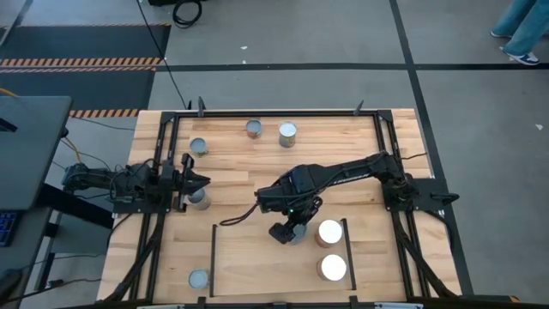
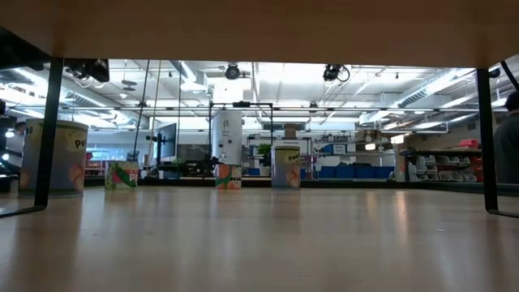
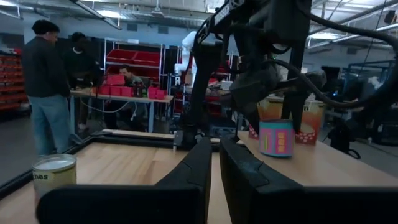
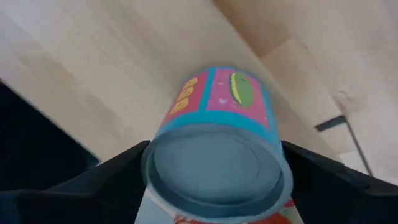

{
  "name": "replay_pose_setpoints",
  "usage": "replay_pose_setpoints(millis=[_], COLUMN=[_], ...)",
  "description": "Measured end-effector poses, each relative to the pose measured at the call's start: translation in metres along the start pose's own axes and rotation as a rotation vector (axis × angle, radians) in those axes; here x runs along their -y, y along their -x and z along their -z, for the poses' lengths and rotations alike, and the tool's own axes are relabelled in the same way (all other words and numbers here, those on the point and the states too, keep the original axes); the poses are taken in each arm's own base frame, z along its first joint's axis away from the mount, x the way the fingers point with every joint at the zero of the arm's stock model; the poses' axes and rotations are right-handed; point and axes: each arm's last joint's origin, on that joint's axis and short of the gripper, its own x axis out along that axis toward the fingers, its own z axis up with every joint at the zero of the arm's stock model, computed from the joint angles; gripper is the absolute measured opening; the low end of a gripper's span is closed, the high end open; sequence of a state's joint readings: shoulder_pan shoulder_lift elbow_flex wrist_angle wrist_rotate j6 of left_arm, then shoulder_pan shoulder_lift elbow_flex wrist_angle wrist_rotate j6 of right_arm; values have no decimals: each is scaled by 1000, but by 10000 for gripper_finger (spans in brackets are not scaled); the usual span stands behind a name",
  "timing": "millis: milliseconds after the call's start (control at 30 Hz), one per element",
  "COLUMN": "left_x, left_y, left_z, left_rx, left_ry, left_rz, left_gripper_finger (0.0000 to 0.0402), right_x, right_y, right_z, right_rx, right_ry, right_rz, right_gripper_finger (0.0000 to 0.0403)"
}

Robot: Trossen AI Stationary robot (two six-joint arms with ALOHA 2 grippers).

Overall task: Pick and place cans onto a shelf
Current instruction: Put the small canned corn on the shelf

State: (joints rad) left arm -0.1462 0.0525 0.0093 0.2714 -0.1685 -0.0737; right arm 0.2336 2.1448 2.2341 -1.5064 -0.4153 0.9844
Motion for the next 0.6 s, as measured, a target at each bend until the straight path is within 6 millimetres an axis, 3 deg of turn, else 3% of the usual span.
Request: replay_pose_setpoints(millis=[333, 467, 600], left_x=[0, 0, 0], left_y=[0, 0, 0], left_z=[0, 0, -7], left_rx=[0, 3, 73], left_ry=[28, 43, 167], left_rz=[-4, -3, 8], left_gripper_finger=[39, 39, 39], right_x=[-7, -11, -16], right_y=[15, 24, 31], right_z=[4, 3, -1], right_rx=[24, 141, 299], right_ry=[38, 104, 141], right_rz=[-65, -59, -54], right_gripper_finger=[360, 360, 360])
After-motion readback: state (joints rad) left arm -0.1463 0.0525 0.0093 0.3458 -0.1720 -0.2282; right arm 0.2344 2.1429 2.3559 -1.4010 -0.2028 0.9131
